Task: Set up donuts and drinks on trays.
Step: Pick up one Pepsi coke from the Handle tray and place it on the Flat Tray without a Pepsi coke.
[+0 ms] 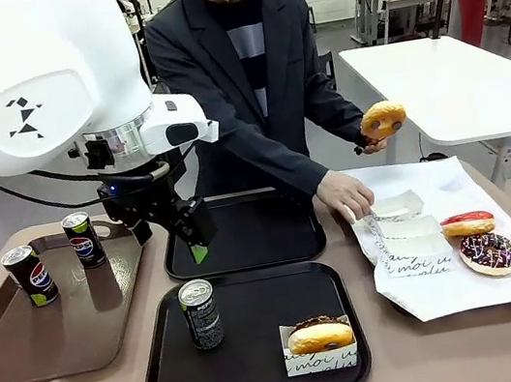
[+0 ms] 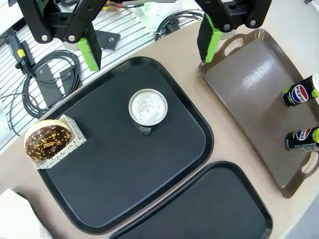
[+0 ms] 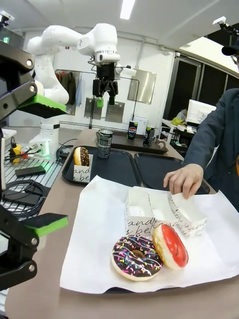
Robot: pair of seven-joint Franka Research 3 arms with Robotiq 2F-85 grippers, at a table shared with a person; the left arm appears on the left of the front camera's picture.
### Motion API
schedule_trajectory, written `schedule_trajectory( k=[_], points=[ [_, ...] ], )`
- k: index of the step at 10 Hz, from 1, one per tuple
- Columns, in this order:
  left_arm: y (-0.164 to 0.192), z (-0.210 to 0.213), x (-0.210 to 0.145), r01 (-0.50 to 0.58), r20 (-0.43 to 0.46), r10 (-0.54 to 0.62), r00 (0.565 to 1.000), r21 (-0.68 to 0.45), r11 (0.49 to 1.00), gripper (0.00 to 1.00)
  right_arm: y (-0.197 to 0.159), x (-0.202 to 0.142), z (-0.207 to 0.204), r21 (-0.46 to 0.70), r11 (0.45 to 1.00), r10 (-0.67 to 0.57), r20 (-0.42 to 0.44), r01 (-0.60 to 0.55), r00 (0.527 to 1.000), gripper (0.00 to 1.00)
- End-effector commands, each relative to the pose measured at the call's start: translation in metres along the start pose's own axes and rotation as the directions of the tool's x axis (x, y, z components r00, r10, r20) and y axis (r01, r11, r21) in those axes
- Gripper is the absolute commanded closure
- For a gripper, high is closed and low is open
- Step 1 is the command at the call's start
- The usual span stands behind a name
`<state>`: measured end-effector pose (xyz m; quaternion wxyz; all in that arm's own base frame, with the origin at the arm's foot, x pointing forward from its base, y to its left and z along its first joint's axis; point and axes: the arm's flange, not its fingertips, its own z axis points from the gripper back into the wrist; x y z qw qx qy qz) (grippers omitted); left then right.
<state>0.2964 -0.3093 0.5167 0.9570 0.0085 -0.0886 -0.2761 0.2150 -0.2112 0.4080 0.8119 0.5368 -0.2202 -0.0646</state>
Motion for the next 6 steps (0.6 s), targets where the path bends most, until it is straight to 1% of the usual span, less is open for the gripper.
schedule_trajectory(
  k=[1, 2, 3, 4, 5, 6],
  points=[
    [0.062, -0.003, 0.015, -0.057, -0.051, 0.053, 0.997, -0.062, 0.996, 0.00, 0.000, 0.003, 0.000, 0.025, 1.000, 0.016, 0.017, -0.016, 1.000, 0.00],
    [0.109, -0.007, 0.013, -0.114, -0.067, 0.110, 0.992, -0.054, 0.992, 0.00, 0.000, 0.003, 0.000, 0.025, 1.000, 0.016, 0.017, -0.016, 1.000, 0.00],
    [0.151, -0.011, 0.002, -0.175, -0.067, 0.172, 0.983, -0.034, 0.984, 0.00, 0.000, 0.003, 0.000, 0.025, 1.000, 0.016, 0.017, -0.016, 1.000, 0.00],
    [0.190, -0.011, 0.000, -0.209, -0.078, 0.207, 0.975, -0.015, 0.978, 0.00, 0.000, 0.003, 0.000, 0.025, 1.000, 0.016, 0.017, -0.016, 1.000, 0.00],
    [0.224, -0.010, -0.013, -0.276, -0.068, 0.276, 0.959, 0.007, 0.961, 0.00, 0.000, 0.003, 0.000, 0.025, 1.000, 0.016, 0.017, -0.016, 1.000, 0.00],
    [0.250, -0.009, -0.022, -0.327, -0.062, 0.327, 0.943, 0.015, 0.945, 0.00, 0.000, 0.003, 0.000, 0.025, 1.000, 0.016, 0.017, -0.016, 1.000, 0.00]
  ],
)
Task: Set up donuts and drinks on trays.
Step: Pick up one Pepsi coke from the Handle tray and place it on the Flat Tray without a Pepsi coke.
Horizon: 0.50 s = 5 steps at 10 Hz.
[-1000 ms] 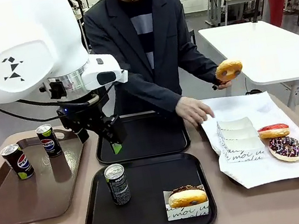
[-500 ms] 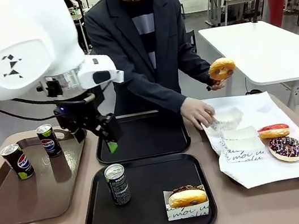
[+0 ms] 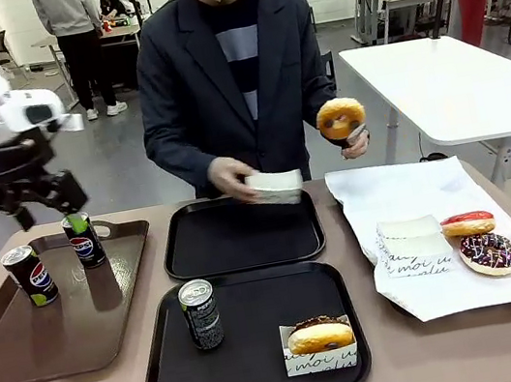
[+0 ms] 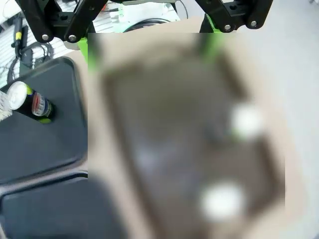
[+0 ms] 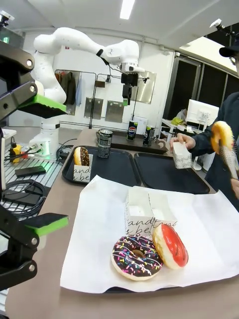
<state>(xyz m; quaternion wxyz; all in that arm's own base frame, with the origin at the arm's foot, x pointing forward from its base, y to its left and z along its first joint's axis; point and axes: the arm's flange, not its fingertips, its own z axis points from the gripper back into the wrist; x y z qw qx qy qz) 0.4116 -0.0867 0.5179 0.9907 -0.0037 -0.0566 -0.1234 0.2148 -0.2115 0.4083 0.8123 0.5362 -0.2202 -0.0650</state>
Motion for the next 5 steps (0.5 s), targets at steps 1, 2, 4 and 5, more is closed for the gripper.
schedule_trajectory(
  k=[1, 2, 4, 5],
  points=[
    [0.025, 0.005, 0.007, -0.047, 0.003, 0.047, 0.999, 0.029, 0.998, 0.00, 0.000, 0.003, 0.000, 0.027, 1.000, 0.016, 0.017, -0.017, 1.000, 0.00],
    [0.043, 0.002, 0.008, -0.089, 0.016, 0.088, 0.996, 0.079, 0.993, 0.00, 0.000, 0.003, 0.000, 0.027, 1.000, 0.016, 0.017, -0.017, 1.000, 0.00],
    [0.068, 0.002, 0.015, -0.147, 0.026, 0.145, 0.989, 0.122, 0.982, 0.00, 0.000, 0.003, 0.000, 0.027, 1.000, 0.016, 0.017, -0.017, 1.000, 0.00],
    [0.070, 0.003, 0.012, -0.222, 0.048, 0.217, 0.975, 0.162, 0.961, 0.00, 0.000, 0.003, 0.000, 0.027, 1.000, 0.016, 0.017, -0.017, 1.000, 0.00]
  ],
)
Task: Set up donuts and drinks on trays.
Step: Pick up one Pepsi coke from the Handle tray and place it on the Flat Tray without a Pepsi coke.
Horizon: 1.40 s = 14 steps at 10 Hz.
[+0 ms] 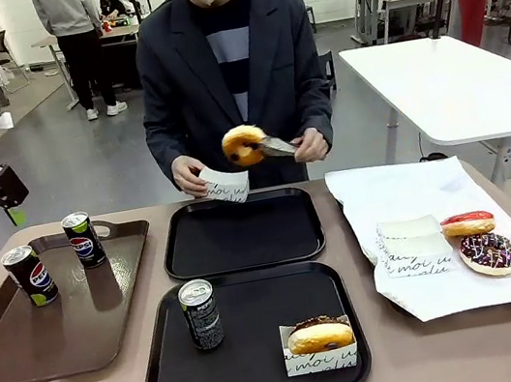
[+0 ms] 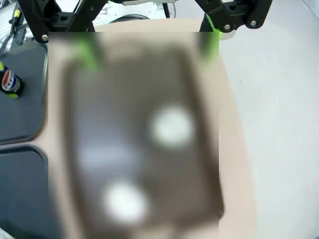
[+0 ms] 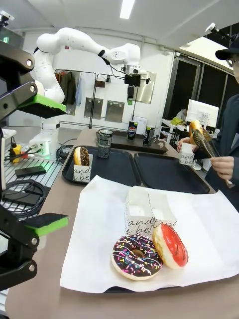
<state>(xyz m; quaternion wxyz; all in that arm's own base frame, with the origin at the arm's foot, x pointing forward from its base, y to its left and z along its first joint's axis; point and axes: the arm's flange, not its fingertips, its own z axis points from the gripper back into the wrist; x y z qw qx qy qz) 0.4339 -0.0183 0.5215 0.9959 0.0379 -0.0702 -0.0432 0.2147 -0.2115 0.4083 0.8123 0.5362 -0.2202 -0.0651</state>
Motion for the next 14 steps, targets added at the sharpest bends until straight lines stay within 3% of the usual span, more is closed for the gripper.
schedule_trajectory(
  k=[1, 2, 6, 9, 14],
  points=[
    [-0.022, 0.005, 0.001, -0.127, 0.019, 0.125, 0.992, 0.105, 0.986, 0.00, 0.000, 0.003, 0.000, 0.027, 0.999, 0.016, 0.016, -0.017, 1.000, 0.00],
    [0.000, 0.000, 0.000, 0.000, 0.000, 0.000, 1.000, 0.000, 1.000, 0.00, 0.000, 0.003, 0.000, 0.027, 0.999, 0.016, 0.016, -0.017, 1.000, 0.00],
    [-0.004, 0.000, 0.001, -0.024, 0.006, 0.023, 1.000, 0.030, 0.999, 0.00, 0.000, 0.003, 0.000, 0.027, 0.999, 0.016, 0.016, -0.017, 1.000, 0.00],
    [0.040, -0.046, 0.055, -0.122, -0.085, 0.115, 0.990, -0.085, 0.989, 0.00, 0.000, 0.003, 0.000, 0.027, 0.999, 0.016, 0.016, -0.017, 1.000, 0.00],
    [0.052, -0.104, 0.057, -0.121, -0.141, 0.101, 0.985, -0.141, 0.982, 0.00, 0.000, 0.003, 0.000, 0.027, 0.999, 0.016, 0.016, -0.017, 1.000, 0.00]
  ],
)
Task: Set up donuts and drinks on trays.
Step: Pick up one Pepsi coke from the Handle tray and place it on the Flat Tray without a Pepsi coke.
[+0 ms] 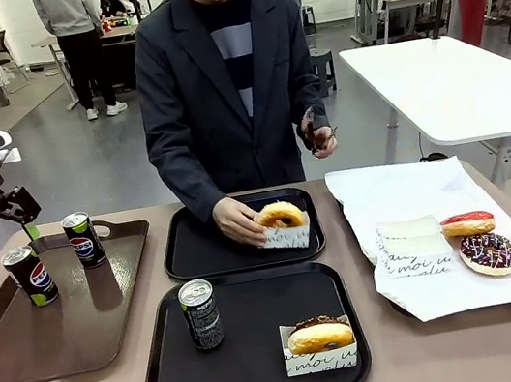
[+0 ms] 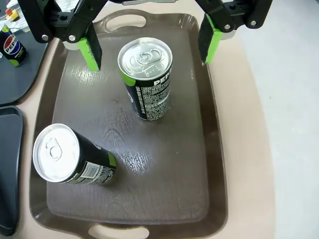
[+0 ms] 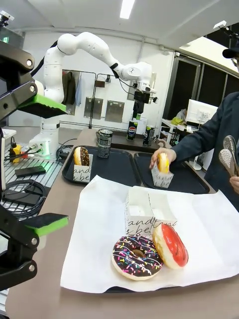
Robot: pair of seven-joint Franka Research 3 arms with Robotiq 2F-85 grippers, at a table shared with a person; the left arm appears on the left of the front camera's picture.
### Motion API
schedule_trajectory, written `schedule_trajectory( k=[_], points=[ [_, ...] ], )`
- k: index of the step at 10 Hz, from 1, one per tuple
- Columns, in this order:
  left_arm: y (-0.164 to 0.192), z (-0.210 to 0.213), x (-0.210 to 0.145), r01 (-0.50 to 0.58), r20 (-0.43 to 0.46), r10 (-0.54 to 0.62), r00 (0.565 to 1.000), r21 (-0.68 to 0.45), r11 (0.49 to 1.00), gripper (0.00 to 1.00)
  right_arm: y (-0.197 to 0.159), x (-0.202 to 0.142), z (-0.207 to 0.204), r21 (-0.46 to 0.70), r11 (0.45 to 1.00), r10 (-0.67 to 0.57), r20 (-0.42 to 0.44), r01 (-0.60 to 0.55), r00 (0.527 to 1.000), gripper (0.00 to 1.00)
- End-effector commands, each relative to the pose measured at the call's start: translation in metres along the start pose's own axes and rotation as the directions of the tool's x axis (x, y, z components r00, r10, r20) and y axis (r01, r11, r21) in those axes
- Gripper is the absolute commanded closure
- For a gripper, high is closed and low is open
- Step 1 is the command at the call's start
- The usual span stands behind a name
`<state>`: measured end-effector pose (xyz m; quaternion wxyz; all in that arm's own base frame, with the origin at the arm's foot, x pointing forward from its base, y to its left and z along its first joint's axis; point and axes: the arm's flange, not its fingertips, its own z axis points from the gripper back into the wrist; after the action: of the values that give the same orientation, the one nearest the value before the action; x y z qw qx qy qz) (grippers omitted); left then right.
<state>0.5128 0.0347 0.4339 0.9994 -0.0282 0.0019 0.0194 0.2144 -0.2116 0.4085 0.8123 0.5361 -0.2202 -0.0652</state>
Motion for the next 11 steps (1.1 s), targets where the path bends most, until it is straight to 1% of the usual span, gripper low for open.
schedule_trajectory(
  k=[1, 4, 6, 8, 10, 11],
  points=[
    [0.002, -0.012, -0.003, 0.028, -0.004, -0.028, 1.000, -0.008, 1.000, 0.00, 0.000, 0.003, 0.000, 0.027, 0.999, 0.017, 0.016, -0.017, 1.000, 0.00],
    [0.004, -0.027, -0.013, 0.051, -0.006, -0.051, 0.999, 0.000, 0.999, 0.00, 0.000, 0.003, 0.000, 0.027, 0.999, 0.017, 0.016, -0.017, 1.000, 0.00],
    [0.001, -0.035, -0.014, 0.082, 0.024, -0.082, 0.996, -0.023, 0.996, 0.00, 0.000, 0.003, 0.000, 0.027, 0.999, 0.017, 0.016, -0.017, 1.000, 0.00],
    [-0.003, -0.044, -0.015, 0.102, 0.038, -0.102, 0.994, -0.010, 0.995, 0.00, 0.000, 0.003, 0.000, 0.027, 0.999, 0.017, 0.016, -0.017, 1.000, 0.00],
    [-0.005, -0.046, -0.015, 0.102, 0.014, -0.102, 0.995, -0.004, 0.995, 0.00, 0.000, 0.003, 0.000, 0.027, 0.999, 0.017, 0.016, -0.017, 1.000, 0.00],
    [-0.005, -0.045, -0.015, 0.099, 0.003, -0.099, 0.995, -0.004, 0.995, 0.59, 0.000, 0.003, 0.000, 0.027, 0.999, 0.017, 0.016, -0.017, 1.000, 0.00]
  ],
)
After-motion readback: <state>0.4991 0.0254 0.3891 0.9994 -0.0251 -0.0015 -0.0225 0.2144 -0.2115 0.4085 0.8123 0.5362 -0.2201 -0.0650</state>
